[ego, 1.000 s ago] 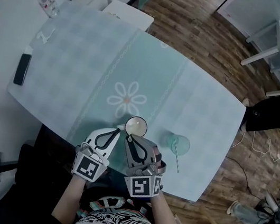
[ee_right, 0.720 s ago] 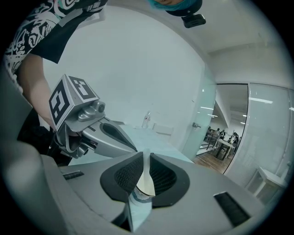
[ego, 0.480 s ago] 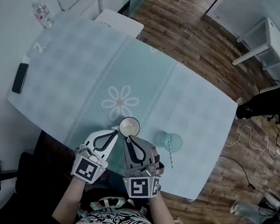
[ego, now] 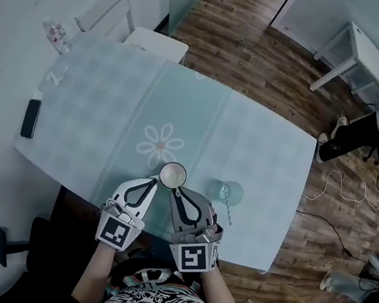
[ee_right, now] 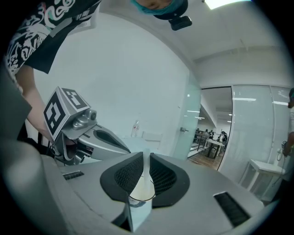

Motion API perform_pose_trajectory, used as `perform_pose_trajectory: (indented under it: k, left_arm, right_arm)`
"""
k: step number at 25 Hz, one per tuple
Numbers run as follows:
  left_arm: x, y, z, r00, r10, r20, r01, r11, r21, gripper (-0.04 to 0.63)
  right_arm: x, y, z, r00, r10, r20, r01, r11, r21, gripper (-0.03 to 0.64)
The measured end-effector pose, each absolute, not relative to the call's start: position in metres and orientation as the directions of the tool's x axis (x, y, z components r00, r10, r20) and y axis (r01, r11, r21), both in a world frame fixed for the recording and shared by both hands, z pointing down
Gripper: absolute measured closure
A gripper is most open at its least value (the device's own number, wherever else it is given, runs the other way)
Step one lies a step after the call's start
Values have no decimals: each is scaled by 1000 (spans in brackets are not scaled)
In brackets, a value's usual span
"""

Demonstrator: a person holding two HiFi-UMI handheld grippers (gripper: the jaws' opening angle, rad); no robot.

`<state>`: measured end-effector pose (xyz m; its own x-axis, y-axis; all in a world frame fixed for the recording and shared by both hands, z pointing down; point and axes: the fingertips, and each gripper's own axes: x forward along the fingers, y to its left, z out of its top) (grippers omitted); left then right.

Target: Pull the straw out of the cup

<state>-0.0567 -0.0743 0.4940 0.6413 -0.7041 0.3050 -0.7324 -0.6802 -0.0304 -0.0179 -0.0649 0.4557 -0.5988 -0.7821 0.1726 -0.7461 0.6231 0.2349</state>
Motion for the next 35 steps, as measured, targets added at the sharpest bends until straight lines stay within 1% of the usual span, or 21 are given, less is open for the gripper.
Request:
perform_pose_trajectory:
  k: [4,10,14,18,35]
  left_arm:
    - [-59,-72,487,640,-712,289,-732,-679,-52,586]
    - [-54,-61,476,646,-714,270,-722,-686,-86,586]
    - [-53,-54,473,647,-715,266,-720,-688,-98,586]
    - [-54,-47,469,644,-719,260,-720,-685,-112,586]
    - [-51,-16,459,640,-729,242,-723,-678,-130,586]
  right_arm:
    - [-10,-66,444,-574,-812,106,-793,583,174,554]
    - [-6,-56,434,-563,-820,99,-798,571,193,554]
    - [-9,-46,430,-573,-812,114,-776,582,242,554]
    - [-11,-38,422,-573,-816,71,-785,572,239,554]
    - [-5,-4,424,-575,-815,77,-792,577,198,552]
